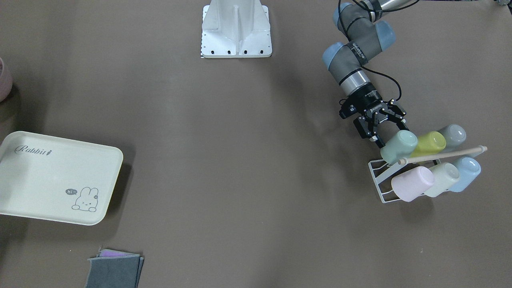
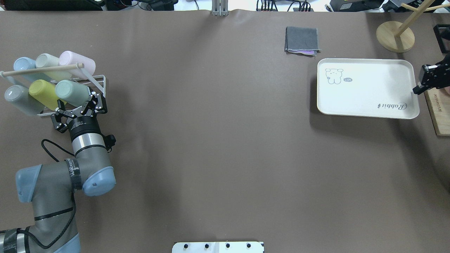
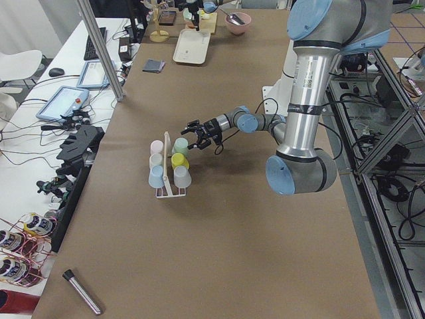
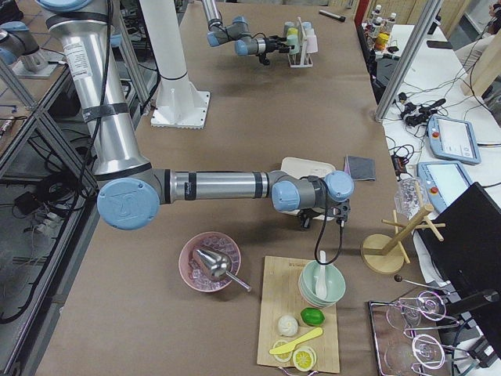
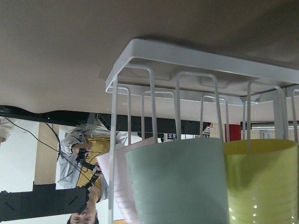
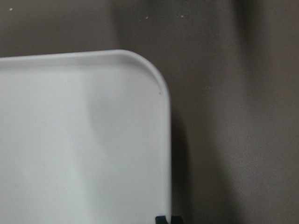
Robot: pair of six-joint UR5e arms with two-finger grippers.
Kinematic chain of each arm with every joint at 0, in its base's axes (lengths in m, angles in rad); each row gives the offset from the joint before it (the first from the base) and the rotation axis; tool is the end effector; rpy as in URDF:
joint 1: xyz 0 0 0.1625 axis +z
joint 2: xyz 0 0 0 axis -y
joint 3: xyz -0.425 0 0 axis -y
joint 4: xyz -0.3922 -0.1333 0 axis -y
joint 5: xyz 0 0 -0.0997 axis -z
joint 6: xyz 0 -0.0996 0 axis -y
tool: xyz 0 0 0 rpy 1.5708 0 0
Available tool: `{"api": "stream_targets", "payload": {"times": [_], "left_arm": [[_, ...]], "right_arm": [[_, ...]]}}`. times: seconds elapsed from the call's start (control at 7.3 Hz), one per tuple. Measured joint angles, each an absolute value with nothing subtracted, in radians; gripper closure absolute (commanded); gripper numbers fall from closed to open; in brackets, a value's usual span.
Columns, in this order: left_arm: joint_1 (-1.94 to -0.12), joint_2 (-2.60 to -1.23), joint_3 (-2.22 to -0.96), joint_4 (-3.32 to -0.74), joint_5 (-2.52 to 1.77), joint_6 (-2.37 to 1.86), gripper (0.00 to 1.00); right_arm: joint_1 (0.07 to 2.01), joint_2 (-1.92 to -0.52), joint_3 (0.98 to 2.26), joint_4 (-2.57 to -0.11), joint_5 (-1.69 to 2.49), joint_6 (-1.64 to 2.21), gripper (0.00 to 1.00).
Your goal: Pick up and place green cup on tray
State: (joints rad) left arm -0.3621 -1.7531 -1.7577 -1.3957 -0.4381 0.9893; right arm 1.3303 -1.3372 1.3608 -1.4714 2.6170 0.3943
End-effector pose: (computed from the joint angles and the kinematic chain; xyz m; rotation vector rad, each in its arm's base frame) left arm 0.4340 -0.4034 0.4611 0.3490 -1.3032 1.8093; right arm -0.0961 -0.5896 0.6040 -0.2201 -1.0275 0.0751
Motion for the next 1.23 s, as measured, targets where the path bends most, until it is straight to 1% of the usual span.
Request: {"api": "stream_targets", "payload": {"times": [0.27,0.41,0.82,1.1,1.23], "left_arm": [[-0.361,-1.752,-1.732,-1.396,-0.437,0.969,0.02],[-0.361,-1.754,-1.722,-1.396,-0.436,0.96,0.02],[-0.355,-1.772,-1.677,-1.396,-0.424,0.948,0.02],[-0.351,-1.778,-1.664,-1.396,-0.39,0.947,0.02],[-0.35,-1.779,-1.665,-1.396,-0.384,0.947,0.02]], "right_arm": [[1.323,-1.318,1.389,-1.475,2.654,0.401,1.0],[1.289,-1.293,1.403,-1.477,2.658,0.405,1.0],[1.116,-1.192,1.495,-1.473,2.609,0.571,1.0],[1.009,-1.148,1.583,-1.47,2.55,0.688,1.0],[0.965,-1.12,1.605,-1.458,2.527,0.774,1.0]]}}
